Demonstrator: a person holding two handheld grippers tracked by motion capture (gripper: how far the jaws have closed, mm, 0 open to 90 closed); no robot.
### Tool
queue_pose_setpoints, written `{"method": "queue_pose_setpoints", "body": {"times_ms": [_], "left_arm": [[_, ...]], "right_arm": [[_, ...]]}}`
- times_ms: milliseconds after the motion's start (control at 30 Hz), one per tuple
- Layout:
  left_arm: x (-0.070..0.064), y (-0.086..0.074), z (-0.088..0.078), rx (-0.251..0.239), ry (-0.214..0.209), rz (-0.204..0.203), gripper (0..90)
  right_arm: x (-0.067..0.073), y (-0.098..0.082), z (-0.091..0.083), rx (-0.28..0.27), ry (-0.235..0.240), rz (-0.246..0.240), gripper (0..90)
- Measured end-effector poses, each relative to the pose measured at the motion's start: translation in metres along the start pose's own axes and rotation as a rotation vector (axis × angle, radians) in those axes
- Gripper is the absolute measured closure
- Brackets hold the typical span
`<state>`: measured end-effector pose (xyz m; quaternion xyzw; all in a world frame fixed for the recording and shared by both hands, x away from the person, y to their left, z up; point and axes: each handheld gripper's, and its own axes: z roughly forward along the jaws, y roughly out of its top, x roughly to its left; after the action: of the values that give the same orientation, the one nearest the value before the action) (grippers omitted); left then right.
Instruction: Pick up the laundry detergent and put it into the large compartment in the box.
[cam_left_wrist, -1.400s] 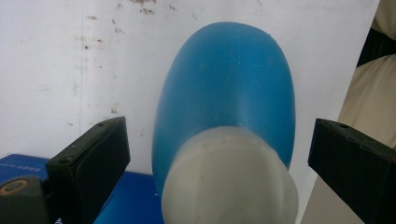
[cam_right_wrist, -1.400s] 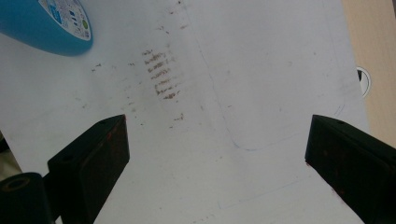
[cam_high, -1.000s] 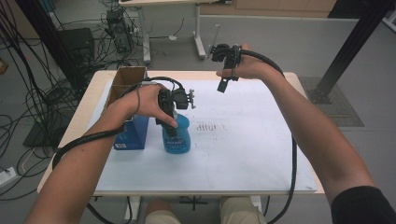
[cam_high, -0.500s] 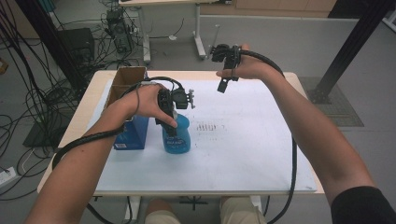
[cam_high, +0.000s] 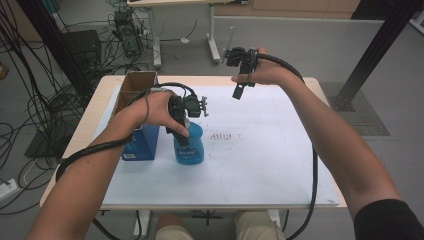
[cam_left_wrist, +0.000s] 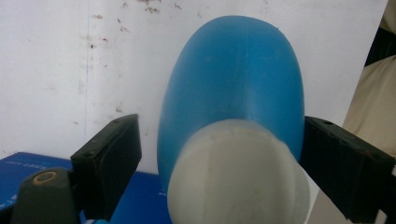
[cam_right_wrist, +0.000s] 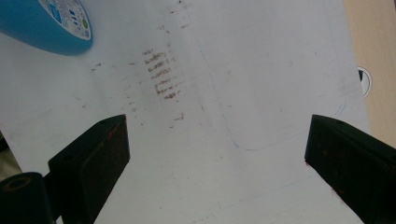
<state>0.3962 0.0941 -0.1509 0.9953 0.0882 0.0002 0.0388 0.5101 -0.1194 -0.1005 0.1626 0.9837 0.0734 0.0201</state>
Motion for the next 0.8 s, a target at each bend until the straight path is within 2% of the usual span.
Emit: {"method": "queue_pose_setpoints", "body": {"times_ms": [200,300,800], "left_arm": [[-0.0015,0.0009,0.0004,-0.001,0.005,0.005,17.4],[-0.0020,0.0023,0.0017,0.004,0.007,0.007,17.5],[-0.0030,0.0037,0.0053,0.009,0.016,0.021,27.1]], "right_arm": [[-0.0010,-0.0015,0.0009,-0.012,0.003,-0.016,6.5],[0.0000,0.0009,-0.0005,0.004,0.002,-0.004,6.6],[-0.0013,-0.0007,-0.0001,-0.001,0.004,0.001,6.6]]}}
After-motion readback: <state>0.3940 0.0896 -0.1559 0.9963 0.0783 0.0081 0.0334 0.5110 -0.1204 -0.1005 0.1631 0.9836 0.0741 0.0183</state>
